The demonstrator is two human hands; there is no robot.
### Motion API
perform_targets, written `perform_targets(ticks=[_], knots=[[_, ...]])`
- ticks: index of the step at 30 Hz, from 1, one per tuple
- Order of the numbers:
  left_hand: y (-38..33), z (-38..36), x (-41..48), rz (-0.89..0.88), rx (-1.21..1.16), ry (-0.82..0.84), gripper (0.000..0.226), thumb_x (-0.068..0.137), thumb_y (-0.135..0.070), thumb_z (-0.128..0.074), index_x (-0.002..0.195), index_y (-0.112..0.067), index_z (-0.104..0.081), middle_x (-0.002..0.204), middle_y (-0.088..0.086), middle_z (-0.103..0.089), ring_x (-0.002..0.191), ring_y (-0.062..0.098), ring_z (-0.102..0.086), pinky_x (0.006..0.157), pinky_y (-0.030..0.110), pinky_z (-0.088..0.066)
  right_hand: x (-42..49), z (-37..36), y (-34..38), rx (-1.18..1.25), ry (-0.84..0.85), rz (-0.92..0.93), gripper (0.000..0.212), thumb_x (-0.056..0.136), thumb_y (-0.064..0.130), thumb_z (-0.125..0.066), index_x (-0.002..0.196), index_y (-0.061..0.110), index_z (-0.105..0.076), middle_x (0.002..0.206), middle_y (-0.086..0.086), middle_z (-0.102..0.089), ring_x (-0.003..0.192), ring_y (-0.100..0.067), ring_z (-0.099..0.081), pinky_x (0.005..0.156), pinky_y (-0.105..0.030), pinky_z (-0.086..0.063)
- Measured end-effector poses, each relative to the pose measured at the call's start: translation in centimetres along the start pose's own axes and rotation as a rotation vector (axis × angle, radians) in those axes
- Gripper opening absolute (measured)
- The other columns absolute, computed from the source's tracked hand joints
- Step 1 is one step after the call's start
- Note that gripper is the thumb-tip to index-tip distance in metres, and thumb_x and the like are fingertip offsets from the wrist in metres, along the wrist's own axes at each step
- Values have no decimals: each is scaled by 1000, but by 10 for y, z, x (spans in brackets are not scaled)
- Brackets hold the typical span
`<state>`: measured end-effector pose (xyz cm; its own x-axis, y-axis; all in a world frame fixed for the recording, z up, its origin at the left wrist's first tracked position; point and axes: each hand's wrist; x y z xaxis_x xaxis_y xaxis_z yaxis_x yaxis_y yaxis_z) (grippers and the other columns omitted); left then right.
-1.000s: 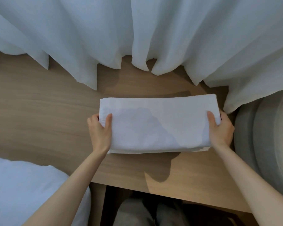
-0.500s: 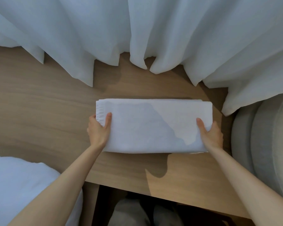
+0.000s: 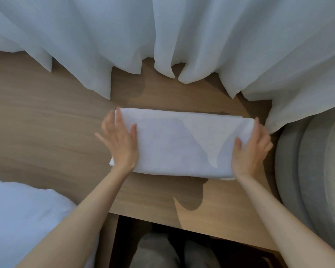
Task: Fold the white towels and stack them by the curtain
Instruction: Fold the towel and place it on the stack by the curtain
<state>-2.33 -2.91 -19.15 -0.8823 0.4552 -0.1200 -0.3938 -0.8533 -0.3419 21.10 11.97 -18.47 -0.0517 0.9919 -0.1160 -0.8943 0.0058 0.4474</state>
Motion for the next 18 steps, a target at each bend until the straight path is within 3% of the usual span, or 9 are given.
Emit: perform_targets(ticks=[3, 6, 11, 14, 18], knots=[[-39, -13, -24, -370, 80, 100, 51, 103, -29, -29, 151, -26, -15, 160, -4, -12, 148, 19, -5, 113, 53, 11, -24, -16, 29, -111, 163, 274, 65, 95, 14, -50, 151, 26, -20, 159, -2, -13, 145, -25, -10, 117, -40, -6], [-60, -38, -50, -540, 136, 260, 51, 103, -32, -25, 152, -28, -12, 160, -3, -7, 148, 20, 3, 113, 49, 15, -45, -45, 44, -261, 364, 398, 58, 101, 30, -32, 152, 30, -6, 161, 0, 2, 147, -22, 4, 117, -41, 10], [-21, -50, -29, -562, 228, 174, 55, 96, -49, -31, 149, -35, -24, 159, -4, -16, 148, 22, -8, 116, 56, 3, -24, -56, 9, -476, 377, 566, 58, 95, 58, -9, 149, 43, 6, 160, 5, 9, 147, -24, 12, 114, -53, 14], [13, -43, -5, -539, 236, 99, 58, 93, -51, -30, 148, -33, -30, 158, 1, -19, 147, 27, -11, 116, 57, -3, 6, -43, -27, -505, 301, 532, 61, 94, 65, -9, 150, 42, -1, 161, 4, 5, 147, -25, 10, 115, -59, 7], [21, -48, 2, -515, 268, 83, 59, 93, -53, -30, 149, -34, -27, 159, 13, -9, 146, 37, 0, 114, 60, 2, 17, -42, -43, -496, 273, 482, 61, 93, 67, -12, 149, 44, 1, 161, 5, 6, 147, -24, 11, 109, -64, 6]])
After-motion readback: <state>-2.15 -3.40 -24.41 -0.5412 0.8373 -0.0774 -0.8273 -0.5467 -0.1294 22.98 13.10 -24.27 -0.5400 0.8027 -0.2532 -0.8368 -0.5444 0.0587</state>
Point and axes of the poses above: each hand's wrist, its own x-axis towards the middle knuckle, its own z-axis out of the back of the hand, y = z × x
